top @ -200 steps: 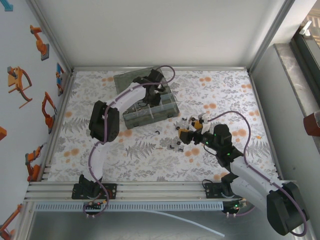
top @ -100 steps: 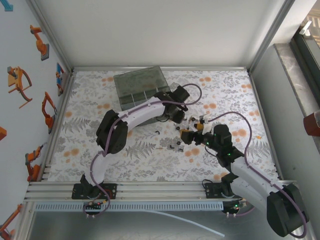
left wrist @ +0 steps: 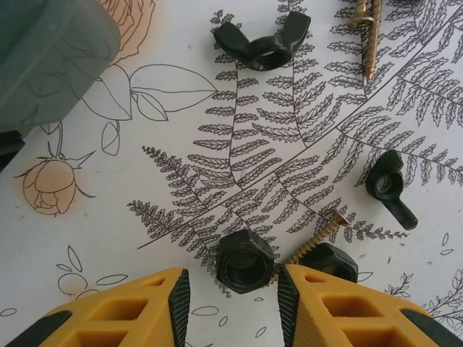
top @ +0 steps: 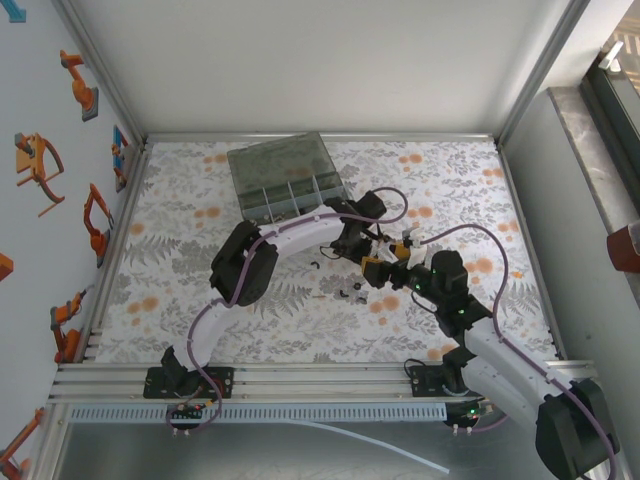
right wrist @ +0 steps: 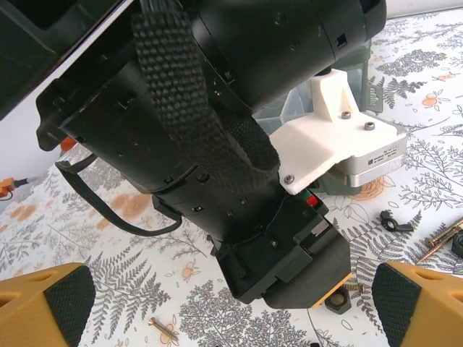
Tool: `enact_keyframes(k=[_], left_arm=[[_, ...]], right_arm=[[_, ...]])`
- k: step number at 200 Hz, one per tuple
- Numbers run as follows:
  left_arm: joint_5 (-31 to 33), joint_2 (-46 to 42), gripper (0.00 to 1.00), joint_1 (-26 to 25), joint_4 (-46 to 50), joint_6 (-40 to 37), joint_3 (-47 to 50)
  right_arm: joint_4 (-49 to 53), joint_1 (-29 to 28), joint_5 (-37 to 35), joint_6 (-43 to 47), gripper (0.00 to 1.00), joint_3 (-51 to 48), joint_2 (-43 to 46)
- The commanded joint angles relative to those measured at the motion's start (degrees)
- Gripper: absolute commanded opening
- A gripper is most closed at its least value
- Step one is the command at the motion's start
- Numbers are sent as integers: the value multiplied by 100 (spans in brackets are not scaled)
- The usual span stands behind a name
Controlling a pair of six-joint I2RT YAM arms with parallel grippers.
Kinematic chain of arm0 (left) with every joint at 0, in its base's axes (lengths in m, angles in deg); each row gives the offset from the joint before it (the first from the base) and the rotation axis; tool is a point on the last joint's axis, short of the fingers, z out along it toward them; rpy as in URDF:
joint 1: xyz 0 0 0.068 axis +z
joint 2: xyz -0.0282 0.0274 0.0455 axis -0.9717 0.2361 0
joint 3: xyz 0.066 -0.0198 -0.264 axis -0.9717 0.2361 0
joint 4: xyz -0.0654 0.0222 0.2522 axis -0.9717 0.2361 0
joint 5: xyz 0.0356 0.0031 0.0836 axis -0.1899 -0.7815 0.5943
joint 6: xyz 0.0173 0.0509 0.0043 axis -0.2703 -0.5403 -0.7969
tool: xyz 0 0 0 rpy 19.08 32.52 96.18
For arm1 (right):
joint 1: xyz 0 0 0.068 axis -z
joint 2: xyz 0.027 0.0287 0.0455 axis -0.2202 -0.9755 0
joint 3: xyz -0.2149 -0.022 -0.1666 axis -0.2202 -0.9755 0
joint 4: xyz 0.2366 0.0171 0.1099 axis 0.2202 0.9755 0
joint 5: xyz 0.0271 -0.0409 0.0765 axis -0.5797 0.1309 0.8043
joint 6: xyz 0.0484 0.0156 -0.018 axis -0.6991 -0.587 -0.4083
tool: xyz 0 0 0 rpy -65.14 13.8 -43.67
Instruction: Sort the screws and nuts into containers
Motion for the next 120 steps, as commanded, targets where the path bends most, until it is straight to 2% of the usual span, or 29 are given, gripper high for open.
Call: enact_keyframes(k=[1,120], left_arm=[[-55,43,36,-21,179,146,-202],[-35,380,32,-32,385,114,-555]], right_arm=[[-55,29,41,20,100,-47,19],[-111,26,63,12,100,-41,-34]])
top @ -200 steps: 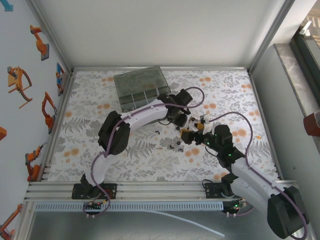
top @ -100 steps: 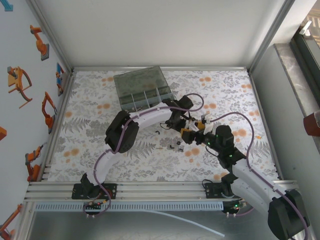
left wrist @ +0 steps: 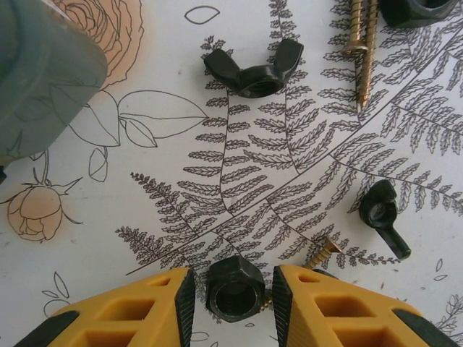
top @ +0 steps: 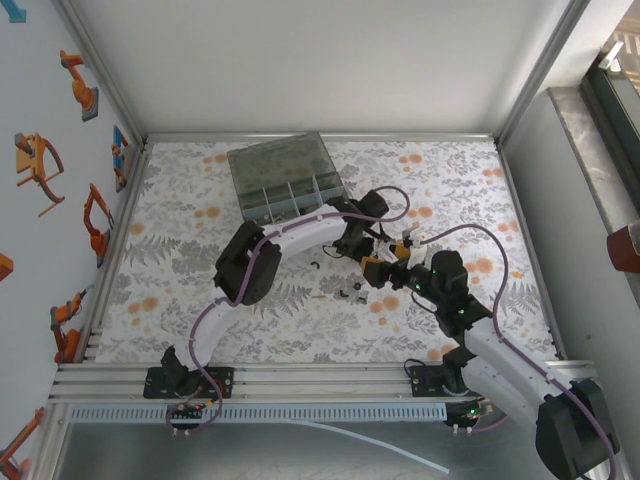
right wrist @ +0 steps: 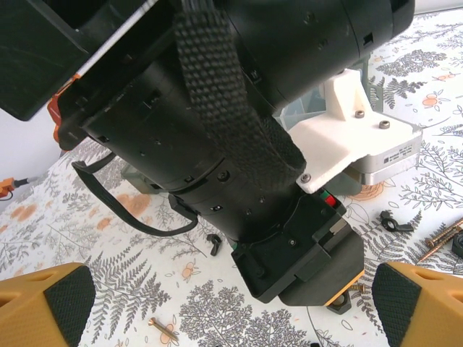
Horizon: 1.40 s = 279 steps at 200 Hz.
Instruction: Sort the screws and nuts into containers
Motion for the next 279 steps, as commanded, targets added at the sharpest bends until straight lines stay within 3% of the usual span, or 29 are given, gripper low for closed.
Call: enact_keyframes(k=[1,56,109,171,220,279], left_arm=[[-10,142,32,-29,302,71,-240],[151,154,19,-36,393,85,-384],[437,-468,18,57,385,7,-237],[914,-1385,18,903,191,-284,247],[978,-1054,18,1572,143,-400,106],[942,-674,19,1725,6,-400,-100]], right_arm=[[-112,30,64,12,100,-42,-30],[-229,33,100,-7,100,-34,-172],[-308,33,151,-8,100,-17,-287],[-431,33,345,-6,100,-25,-336],[-475,33,374,-1,99,-30,-392],[-518,34,359,-2,100,-26,-498]])
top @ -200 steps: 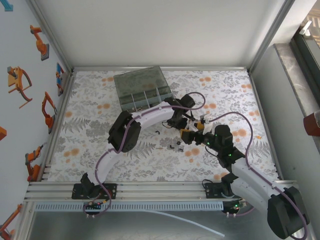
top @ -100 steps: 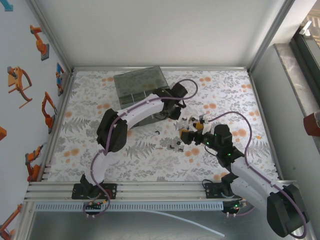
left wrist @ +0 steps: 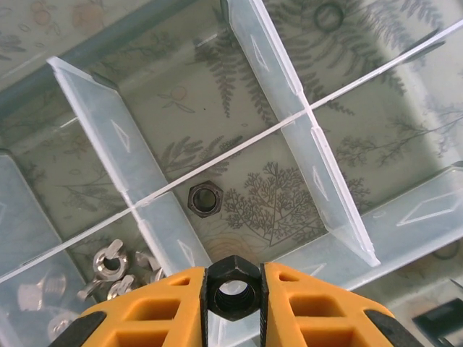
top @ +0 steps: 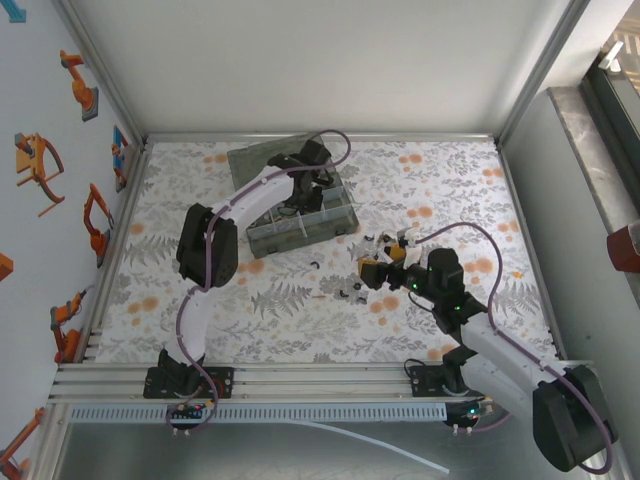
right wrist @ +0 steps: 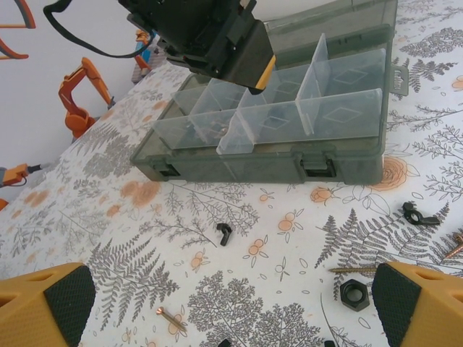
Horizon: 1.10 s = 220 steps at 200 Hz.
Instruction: Sort the screws and nuts into containers
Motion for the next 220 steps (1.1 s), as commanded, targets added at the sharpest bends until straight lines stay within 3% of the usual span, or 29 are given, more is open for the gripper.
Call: enact_keyframes(k=[1,104,163,220], left_arm=[[-23,126,19,1,-13,-114,-206],[-71,116,27,-80,-17,-153,-188],[-312,-486,31,-820,-246,-247,281],[-1901,-353,34,-1459,-216,554,562]], right_arm=[[-232,29,62,3,100,-26,-56],[-250,27,62,-6,100,-31,-53],[91,30,-134,109,100,-33,267],[1532,29,-518,190,100,115,899]])
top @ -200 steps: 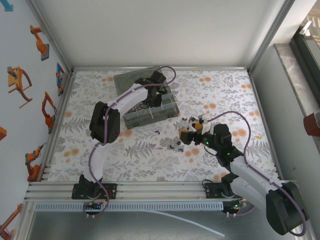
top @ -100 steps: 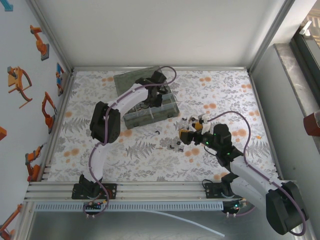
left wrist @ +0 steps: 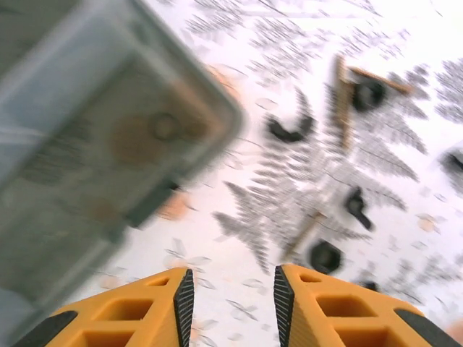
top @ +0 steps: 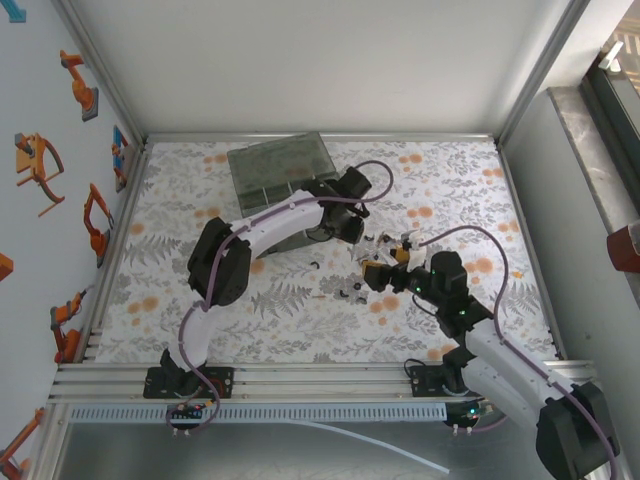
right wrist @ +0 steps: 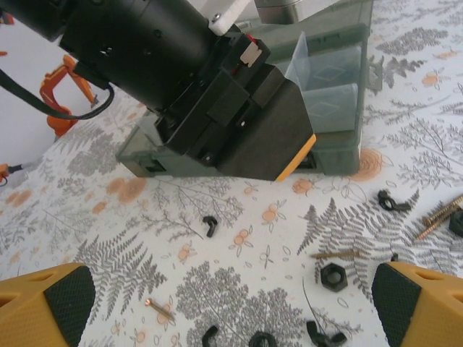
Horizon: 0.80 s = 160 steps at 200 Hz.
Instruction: Sort the screws and nuts into containers
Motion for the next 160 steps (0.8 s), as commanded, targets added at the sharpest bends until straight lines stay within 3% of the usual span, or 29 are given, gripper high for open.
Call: enact_keyframes(k=[1,35,67,160], left_arm=[[-843,-39,34,-129,77,456,105],[-905,285,37,-422,387,648,-149],[-832,588,39,-588,670,717,-446],[-566,1237,37,-666,898,894,-1013]], right_arm=[[775,22,-228,100,100,124,305],[1479,26,-36,37,100,472,255],[1048,27,219,-147,100,-55,481],[1153,24,174,-58,100,-263,1243]])
